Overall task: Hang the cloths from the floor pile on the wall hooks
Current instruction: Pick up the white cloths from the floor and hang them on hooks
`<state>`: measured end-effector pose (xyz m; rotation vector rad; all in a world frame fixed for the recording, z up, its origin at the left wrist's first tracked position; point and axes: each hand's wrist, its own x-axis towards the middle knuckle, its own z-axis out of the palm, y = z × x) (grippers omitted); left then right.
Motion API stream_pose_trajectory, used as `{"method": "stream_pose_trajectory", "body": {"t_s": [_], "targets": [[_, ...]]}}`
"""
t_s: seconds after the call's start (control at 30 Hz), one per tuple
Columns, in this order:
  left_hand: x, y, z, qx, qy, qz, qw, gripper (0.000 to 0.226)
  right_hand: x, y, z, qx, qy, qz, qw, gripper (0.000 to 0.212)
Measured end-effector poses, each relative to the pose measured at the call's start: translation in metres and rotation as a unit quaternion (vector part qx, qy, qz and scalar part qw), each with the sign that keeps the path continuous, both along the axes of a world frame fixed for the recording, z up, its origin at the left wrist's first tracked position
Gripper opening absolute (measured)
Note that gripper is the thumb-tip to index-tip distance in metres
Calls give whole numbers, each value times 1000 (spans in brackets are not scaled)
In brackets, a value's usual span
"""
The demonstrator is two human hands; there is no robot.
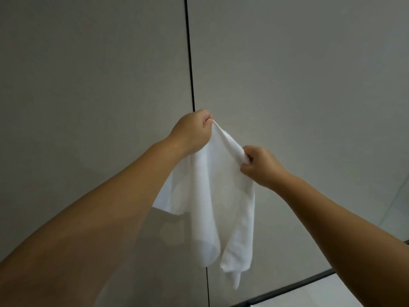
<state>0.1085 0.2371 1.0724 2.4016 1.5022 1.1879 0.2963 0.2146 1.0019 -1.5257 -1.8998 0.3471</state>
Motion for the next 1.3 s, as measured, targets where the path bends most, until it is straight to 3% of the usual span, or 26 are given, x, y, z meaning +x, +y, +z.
{"method": "stream_pose_trajectory", "body": {"t_s": [0.07, 0.27, 0.53, 0.8, 0.9, 1.13, 1.3], "targets": [[-20, -2, 5, 7, 12, 24, 1000, 17, -9, 2, -1, -10, 23, 4, 1000, 11], [-73, -13, 3, -23, -9, 71, 997, 19, -40, 4, 7, 25, 34, 31, 999, 19], [-141, -41, -30, -191, 21, 9, 981, 19, -107, 0, 31, 81, 103, 70, 989, 28], [-173, -71, -77, -260, -215, -41, 941, 18, -183, -17, 39, 68, 59, 172, 981, 25], [-185, -80, -85, -273, -287, -13, 918, 18, -203, -20, 32, 52, 62, 197, 977, 27], [-226, -117, -85, -232, -192, 156, 941, 25, -236, -13, 14, 9, -35, 293, 956, 23], [-257, -173, -76, -202, -126, 245, 940, 24, -278, -28, -7, -24, -122, 420, 899, 23]]}}
